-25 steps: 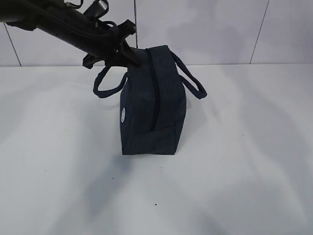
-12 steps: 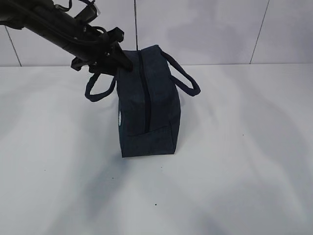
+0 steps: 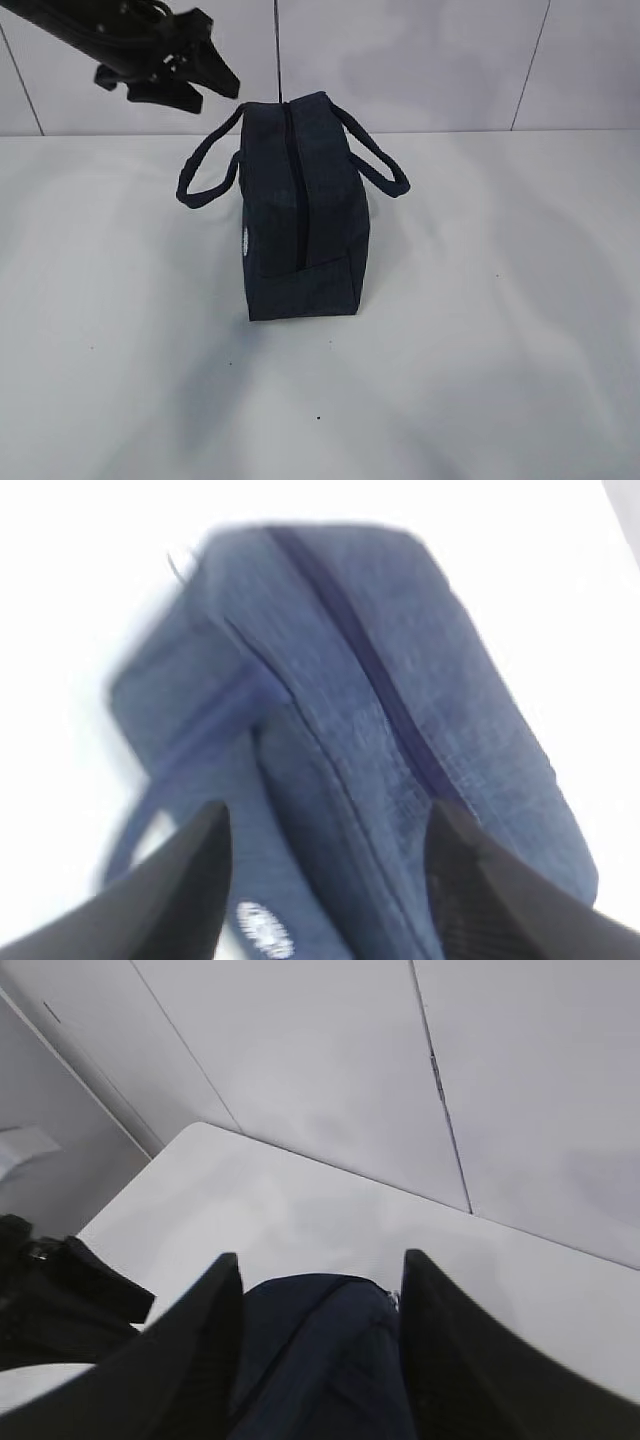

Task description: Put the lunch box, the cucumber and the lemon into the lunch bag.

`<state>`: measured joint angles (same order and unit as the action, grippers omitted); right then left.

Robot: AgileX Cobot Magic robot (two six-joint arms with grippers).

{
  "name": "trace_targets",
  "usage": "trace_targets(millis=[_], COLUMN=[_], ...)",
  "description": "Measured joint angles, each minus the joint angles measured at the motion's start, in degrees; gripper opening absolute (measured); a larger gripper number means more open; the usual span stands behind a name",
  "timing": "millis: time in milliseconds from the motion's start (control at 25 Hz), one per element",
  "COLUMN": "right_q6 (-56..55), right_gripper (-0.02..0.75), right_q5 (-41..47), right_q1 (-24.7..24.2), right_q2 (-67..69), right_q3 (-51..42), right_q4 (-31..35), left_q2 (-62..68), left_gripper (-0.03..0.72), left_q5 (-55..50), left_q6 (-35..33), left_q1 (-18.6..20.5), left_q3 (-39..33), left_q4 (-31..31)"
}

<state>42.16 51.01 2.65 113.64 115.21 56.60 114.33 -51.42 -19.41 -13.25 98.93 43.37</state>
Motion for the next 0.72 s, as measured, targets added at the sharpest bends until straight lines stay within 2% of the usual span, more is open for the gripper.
trace_targets(millis=[160,240,400,600,720], right_q6=[-3.1,-5.2,-11.1,-17.8,-20.2], right_gripper=[0.380,0.380,0.380,0.357,0.341], right_q5=[-3.7,-5.3,-3.7,7.3,13.8], right_q1=[0.0,0.0,0.0,2.2,4.9], right_q2=[-0.5,-1.5,-4.5,-9.3,-13.5], right_q3=[0.4,1.9,8.9,18.4,19.9], right_q4=[-0.8,-4.1,-16.0,-34.1,-39.1], left_q2=[-5.9,-9.0,-14.9,-20.4,-23.9], left_gripper=[0.426,0.426,0.426,0.426,0.422], left_q5=[0.3,0.3,-0.3,-3.7,-6.3], left_q6=[-0.1,-0.1,-0.1,-0.1,-0.1], left_q1=[1.4,1.5,1.5,1.5,1.4], left_q3=[0.0,0.0,0.0,0.0,0.0], left_q4=[-4.0,-5.8,-9.5,-13.0,-13.4])
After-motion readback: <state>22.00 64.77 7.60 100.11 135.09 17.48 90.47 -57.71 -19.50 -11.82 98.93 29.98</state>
